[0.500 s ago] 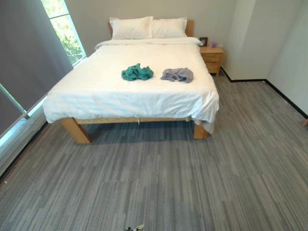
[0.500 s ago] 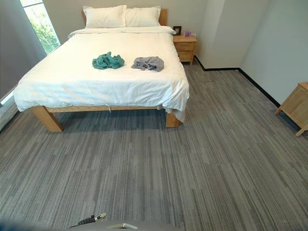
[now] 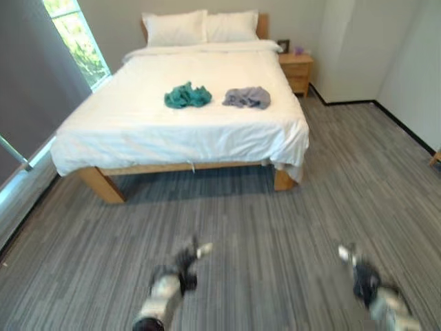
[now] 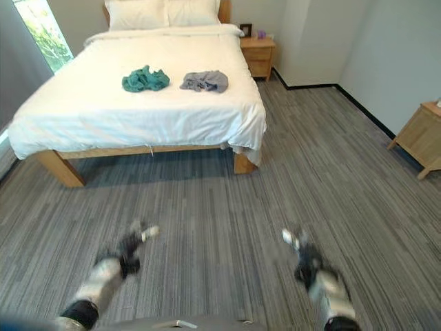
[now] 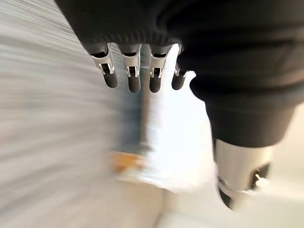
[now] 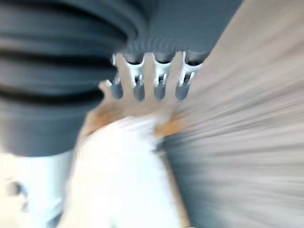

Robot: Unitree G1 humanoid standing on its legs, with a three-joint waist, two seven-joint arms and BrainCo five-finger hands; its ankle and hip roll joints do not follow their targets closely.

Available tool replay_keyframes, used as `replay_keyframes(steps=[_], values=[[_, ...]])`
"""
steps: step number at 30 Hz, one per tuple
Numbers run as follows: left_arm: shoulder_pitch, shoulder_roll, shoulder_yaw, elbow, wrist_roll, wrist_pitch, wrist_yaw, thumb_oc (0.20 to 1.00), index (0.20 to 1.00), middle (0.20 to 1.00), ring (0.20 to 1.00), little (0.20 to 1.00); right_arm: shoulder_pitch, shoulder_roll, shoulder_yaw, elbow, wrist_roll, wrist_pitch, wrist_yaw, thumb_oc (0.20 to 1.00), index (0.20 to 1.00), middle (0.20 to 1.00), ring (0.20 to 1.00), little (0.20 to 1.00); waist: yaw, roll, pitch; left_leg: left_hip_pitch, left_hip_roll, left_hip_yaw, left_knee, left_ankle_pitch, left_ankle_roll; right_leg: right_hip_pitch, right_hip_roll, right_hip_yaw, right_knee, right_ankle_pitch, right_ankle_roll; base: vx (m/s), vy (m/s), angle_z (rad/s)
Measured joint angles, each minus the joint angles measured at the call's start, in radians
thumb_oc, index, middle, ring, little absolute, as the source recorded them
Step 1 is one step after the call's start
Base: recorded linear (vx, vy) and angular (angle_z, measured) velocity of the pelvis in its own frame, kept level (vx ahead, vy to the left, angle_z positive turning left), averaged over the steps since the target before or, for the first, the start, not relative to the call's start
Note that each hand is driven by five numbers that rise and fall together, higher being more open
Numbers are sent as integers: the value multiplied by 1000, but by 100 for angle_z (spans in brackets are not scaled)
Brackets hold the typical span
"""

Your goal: Pick up bed clothes into laundry basket.

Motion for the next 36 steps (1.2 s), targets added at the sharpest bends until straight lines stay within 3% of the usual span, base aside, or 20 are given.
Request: replay_keyframes(steps=[3, 8, 18, 27, 30, 31, 32, 33, 34, 35, 36], values=[[52, 26, 41, -180, -26, -17, -8, 1000, 1000, 1000, 1000, 1000, 22, -18, -12, -115, -80, -13, -17, 1000, 1000, 1000, 1000, 1000, 0, -2, 3, 20, -2, 3, -18, 0, 0, 17, 1, 4, -16, 3, 2, 1, 1, -2], [87, 16, 52, -187, -22, 5, -12, 1000, 1000, 1000, 1000, 1000, 74, 5, 2, -138, -195, 11, -18, 1000, 1000, 1000, 1000, 1000, 5, -8, 15, 19, -7, 2, -20, 0, -1, 25, 0, 3, -41, 13, 7, 0, 0, 0], [132, -95, 65, -126, -15, -1, 3, 1000, 1000, 1000, 1000, 1000, 112, 47, 81, -128, -304, 15, 1, 1000, 1000, 1000, 1000, 1000, 15, -9, 23, 13, -7, 1, -21, -2, -2, 24, 0, 2, -41, 11, 9, 2, 3, 0], [140, -90, 96, -113, -13, 0, 39, 1000, 1000, 1000, 1000, 1000, 27, 36, 99, -132, -314, 15, -1, 1000, 1000, 1000, 1000, 1000, 20, -1, 47, -21, -23, 3, -21, 3, 6, -23, -17, 6, -26, 22, 19, 11, 91, -1], [121, -89, 98, -113, -13, -1, 44, 1000, 1000, 1000, 1000, 1000, 6, 31, 100, -132, -342, 13, -14, 1000, 1000, 1000, 1000, 1000, 21, 10, 53, -32, -26, 3, -20, 8, 13, -70, -36, 9, 53, -13, 31, 31, 181, 3], [115, -90, 100, -107, -11, -1, 50, 1000, 1000, 1000, 1000, 1000, 11, 39, 103, -130, -341, 10, -16, 1000, 1000, 1000, 1000, 1000, 20, 9, 62, -33, -49, -1, -11, -2, 26, -95, -46, 14, 115, -21, 48, 205, 384, 11], [66, -101, 94, -74, 14, 4, 65, 1000, 1000, 1000, 1000, 1000, 0, 41, 82, -136, -341, 0, -32, 1000, 1000, 1000, 1000, 1000, 9, 42, 127, -62, -53, 21, 50, -32, 86, -255, -107, 24, 490, -60, 98, 279, 171, 18], [59, -95, 95, -87, 27, 6, 67, 1000, 1000, 1000, 1000, 1000, 14, 39, 73, -155, -341, -1, -37, 1000, 1000, 1000, 1000, 1000, 0, 43, 139, -63, -52, 16, 57, -49, 97, -373, -136, 35, 675, -55, 107, 268, 70, 13], [61, -84, 102, -93, 28, 4, 70, 1000, 1000, 1000, 1000, 1000, 30, 46, 86, -158, -342, 2, -32, 1000, 1000, 1000, 1000, 1000, -1, 26, 142, -57, -71, 21, 59, -55, 95, -436, -160, 70, 762, -67, 117, 392, -28, 27], [71, -75, 121, -93, 28, 6, 77, 1000, 1000, 1000, 1000, 1000, 63, 52, 99, -165, -342, 6, -25, 1000, 1000, 1000, 1000, 1000, -21, 12, 145, -54, -82, 16, 59, -57, 96, -509, -179, 115, 727, -77, 128, 445, -93, 23], [72, -74, 127, -96, 28, 5, 77, 1000, 1000, 1000, 1000, 1000, 75, 52, 98, -166, -342, 6, -25, 1000, 1000, 1000, 1000, 1000, -26, -6, 145, -51, -92, 5, 53, -58, 97, -539, -181, 118, 673, -77, 133, 620, -164, 38]])
